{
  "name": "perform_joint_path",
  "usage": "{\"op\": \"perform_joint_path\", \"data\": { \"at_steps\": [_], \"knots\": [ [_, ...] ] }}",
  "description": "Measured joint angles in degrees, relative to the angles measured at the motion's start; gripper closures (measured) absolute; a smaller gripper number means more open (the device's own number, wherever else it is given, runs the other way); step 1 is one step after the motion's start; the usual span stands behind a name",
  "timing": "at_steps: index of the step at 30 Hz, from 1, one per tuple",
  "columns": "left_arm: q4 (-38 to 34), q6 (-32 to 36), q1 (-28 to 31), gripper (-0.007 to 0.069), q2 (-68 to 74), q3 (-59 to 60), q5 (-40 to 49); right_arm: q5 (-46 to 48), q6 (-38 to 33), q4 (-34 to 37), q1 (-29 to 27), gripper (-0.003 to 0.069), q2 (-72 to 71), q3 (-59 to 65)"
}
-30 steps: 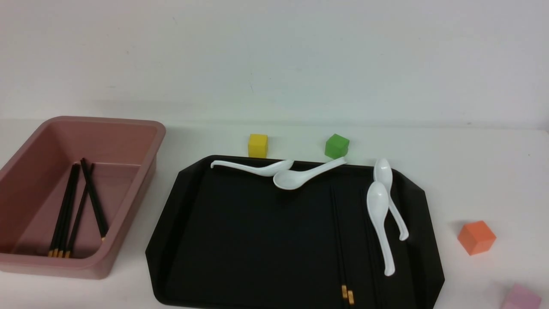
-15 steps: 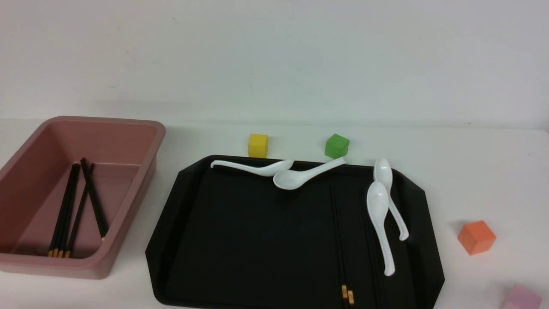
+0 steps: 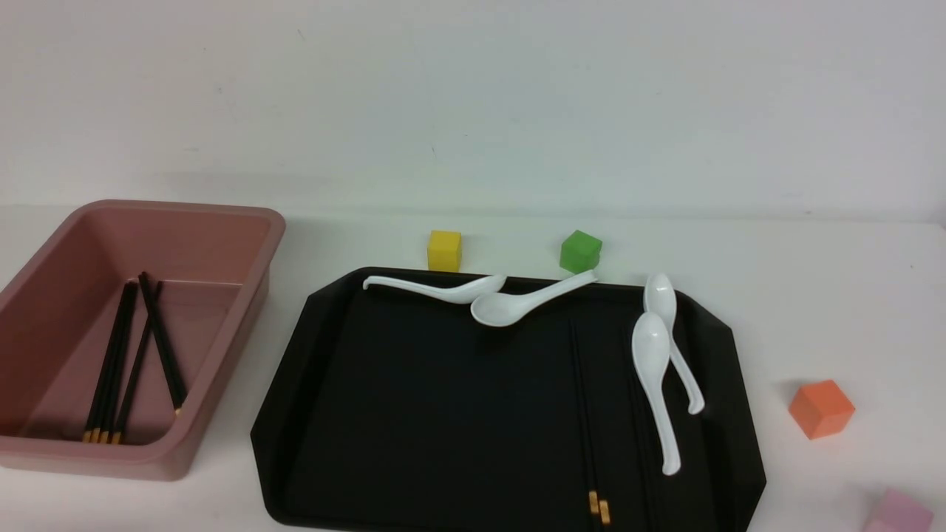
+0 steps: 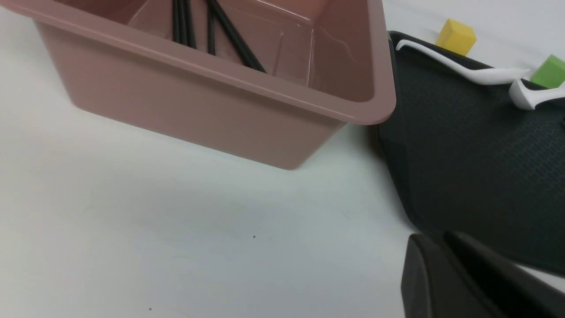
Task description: On white tablecloth take chopsticks from black tray and put them in box.
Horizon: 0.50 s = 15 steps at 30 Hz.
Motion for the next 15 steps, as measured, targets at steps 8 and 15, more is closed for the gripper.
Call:
{"op": "perform_joint_path", "data": {
  "at_steps": [8, 15],
  "knots": [
    [0.0, 0.0, 0.0, 0.0586, 0.0, 0.0, 0.0, 0.0, 0.0, 0.0, 0.0, 0.0417, 0.0, 0.0],
    [0.0, 0.0, 0.0, 0.0586, 0.0, 0.0, 0.0, 0.0, 0.0, 0.0, 0.0, 0.0417, 0.0, 0.0]
  ]
}}
